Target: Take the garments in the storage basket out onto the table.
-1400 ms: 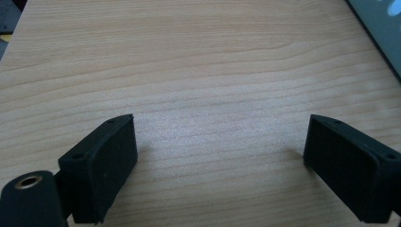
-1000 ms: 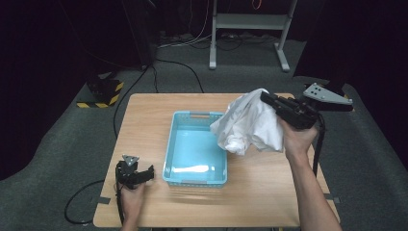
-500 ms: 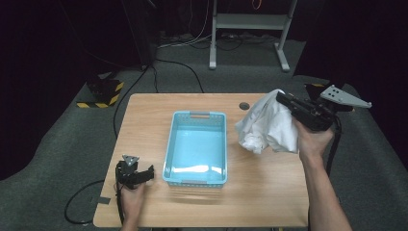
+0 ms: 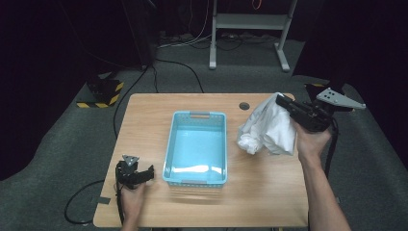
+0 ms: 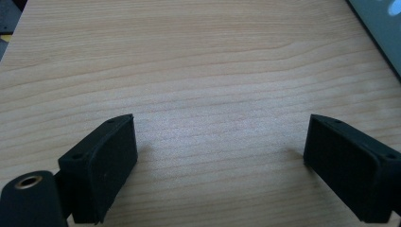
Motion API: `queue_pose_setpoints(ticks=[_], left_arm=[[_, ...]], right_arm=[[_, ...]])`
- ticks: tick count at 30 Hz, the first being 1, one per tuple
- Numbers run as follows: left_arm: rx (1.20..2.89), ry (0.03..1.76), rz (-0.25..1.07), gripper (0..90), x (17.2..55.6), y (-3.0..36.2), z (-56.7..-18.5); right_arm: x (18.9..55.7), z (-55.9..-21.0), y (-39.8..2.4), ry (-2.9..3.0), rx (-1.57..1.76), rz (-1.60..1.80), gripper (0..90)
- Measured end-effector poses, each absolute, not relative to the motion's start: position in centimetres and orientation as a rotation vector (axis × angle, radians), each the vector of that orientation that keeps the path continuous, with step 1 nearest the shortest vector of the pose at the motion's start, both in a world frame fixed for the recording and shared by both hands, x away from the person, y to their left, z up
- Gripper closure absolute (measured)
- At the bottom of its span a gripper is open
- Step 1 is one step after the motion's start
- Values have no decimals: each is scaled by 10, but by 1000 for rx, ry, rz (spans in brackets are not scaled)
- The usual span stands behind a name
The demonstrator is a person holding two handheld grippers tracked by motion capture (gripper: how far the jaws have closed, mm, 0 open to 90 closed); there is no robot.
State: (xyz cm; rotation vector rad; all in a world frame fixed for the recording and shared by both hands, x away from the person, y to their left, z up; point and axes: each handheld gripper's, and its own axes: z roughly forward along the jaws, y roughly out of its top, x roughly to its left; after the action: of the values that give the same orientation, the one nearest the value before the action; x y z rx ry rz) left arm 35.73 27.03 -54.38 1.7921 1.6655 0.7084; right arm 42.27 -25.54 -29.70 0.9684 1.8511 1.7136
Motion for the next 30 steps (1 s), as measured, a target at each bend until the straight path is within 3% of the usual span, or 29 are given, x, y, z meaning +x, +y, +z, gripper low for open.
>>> queue_pose_setpoints(ticks=[30], left_arm=[[1792,1666,708,106,357,270,-544]], right_arm=[[433,-353,-233,2074,1023,1564,865]])
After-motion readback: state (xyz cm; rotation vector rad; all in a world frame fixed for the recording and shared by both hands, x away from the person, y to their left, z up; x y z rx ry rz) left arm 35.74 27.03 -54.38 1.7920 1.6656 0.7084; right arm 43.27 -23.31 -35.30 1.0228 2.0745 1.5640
